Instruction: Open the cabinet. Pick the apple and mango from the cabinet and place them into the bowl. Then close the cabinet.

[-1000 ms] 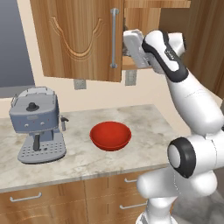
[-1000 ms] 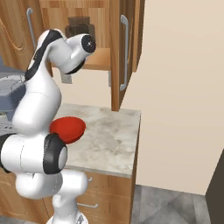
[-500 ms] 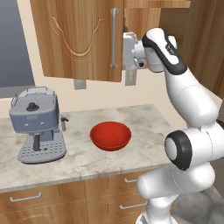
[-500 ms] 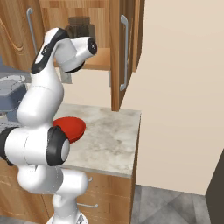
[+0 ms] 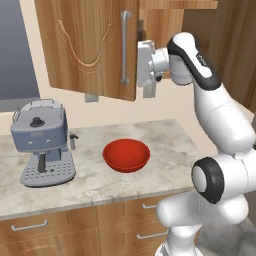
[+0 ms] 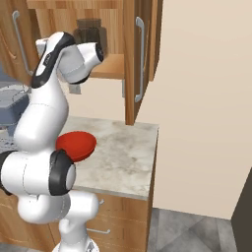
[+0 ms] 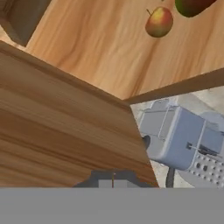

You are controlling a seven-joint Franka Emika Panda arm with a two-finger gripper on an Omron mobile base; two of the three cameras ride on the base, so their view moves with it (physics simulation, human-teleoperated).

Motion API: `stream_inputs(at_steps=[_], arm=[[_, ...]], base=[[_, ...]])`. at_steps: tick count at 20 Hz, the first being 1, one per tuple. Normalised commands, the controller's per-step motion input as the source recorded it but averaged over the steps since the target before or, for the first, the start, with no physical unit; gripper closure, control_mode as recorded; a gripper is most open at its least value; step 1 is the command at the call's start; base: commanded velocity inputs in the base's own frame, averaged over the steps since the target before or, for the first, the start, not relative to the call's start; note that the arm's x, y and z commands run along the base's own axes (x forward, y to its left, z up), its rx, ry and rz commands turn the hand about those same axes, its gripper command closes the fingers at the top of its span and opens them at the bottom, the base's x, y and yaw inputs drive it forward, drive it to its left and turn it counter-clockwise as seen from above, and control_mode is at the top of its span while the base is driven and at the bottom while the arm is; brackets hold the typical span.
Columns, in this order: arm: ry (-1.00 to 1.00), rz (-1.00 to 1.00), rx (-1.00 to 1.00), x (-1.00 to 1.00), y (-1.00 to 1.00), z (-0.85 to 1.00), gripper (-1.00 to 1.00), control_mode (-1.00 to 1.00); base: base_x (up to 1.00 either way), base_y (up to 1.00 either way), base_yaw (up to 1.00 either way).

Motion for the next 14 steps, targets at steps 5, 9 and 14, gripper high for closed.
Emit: stream_inputs(at_steps=[5,9,14], arm=[[0.0,0.14,0.0,-0.65,0.5,0.0,1.0,-1.0],[-0.01,0.11,0.0,-0.52,0.46,0.0,1.0,-1.0],[0.0,0.1,0.0,-0.48,0.47,0.0,1.0,-1.0]], base=[[0.0,0.0,0.0],[0.0,0.0,0.0],[0.0,0.0,0.0]])
